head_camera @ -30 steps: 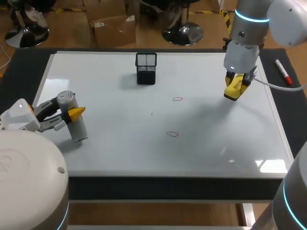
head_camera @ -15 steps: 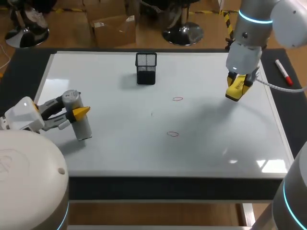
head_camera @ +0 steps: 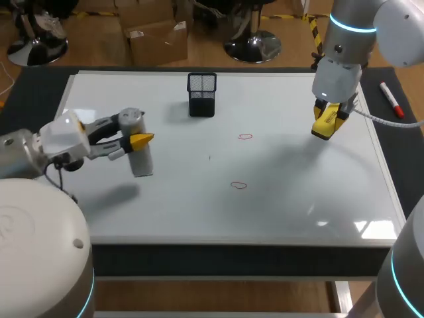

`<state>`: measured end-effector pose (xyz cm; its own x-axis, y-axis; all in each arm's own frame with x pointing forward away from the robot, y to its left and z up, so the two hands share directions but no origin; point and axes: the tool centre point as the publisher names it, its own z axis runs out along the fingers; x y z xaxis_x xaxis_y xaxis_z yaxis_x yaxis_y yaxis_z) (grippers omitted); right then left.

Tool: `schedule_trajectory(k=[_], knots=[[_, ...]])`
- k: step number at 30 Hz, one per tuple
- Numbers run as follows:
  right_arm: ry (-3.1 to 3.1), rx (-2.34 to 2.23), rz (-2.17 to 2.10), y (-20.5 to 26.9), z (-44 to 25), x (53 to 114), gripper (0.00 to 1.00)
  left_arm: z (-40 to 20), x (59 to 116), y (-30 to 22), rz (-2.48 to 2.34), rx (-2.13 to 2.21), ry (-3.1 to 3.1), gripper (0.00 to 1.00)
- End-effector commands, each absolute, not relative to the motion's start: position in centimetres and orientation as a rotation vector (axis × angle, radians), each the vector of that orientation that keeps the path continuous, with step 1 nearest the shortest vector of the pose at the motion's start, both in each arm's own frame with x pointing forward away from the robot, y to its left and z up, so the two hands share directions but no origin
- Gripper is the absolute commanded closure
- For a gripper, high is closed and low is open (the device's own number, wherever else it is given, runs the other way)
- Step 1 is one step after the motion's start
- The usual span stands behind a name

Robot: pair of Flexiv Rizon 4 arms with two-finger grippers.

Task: Pick up the inspection probe, press it on each red-marked spot on the whiteboard one by one, put down the probe, pick up the eraser, and wipe off all the red marks.

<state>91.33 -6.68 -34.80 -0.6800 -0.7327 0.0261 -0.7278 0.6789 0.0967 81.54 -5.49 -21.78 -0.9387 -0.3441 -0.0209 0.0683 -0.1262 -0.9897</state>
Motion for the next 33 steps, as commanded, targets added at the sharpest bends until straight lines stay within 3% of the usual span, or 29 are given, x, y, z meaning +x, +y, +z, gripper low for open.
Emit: schedule_trajectory(k=[1, 19, 33], knots=[[-2.820, 1.230, -0.117, -6.8, -34.7, 91.3, 1.00, -21.6, 84.1, -8.8, -2.183, -0.255, 1.900, 1.00], [-2.820, 1.230, -0.117, -6.8, -34.7, 91.3, 1.00, -20.5, 88.4, -20.1, -2.268, -0.097, 1.981, 1.00], [-2.820, 1.230, -0.117, -6.8, -34.7, 91.3, 1.00, -22.0, 90.8, -25.8, -2.301, -0.048, 1.995, 1.00]])
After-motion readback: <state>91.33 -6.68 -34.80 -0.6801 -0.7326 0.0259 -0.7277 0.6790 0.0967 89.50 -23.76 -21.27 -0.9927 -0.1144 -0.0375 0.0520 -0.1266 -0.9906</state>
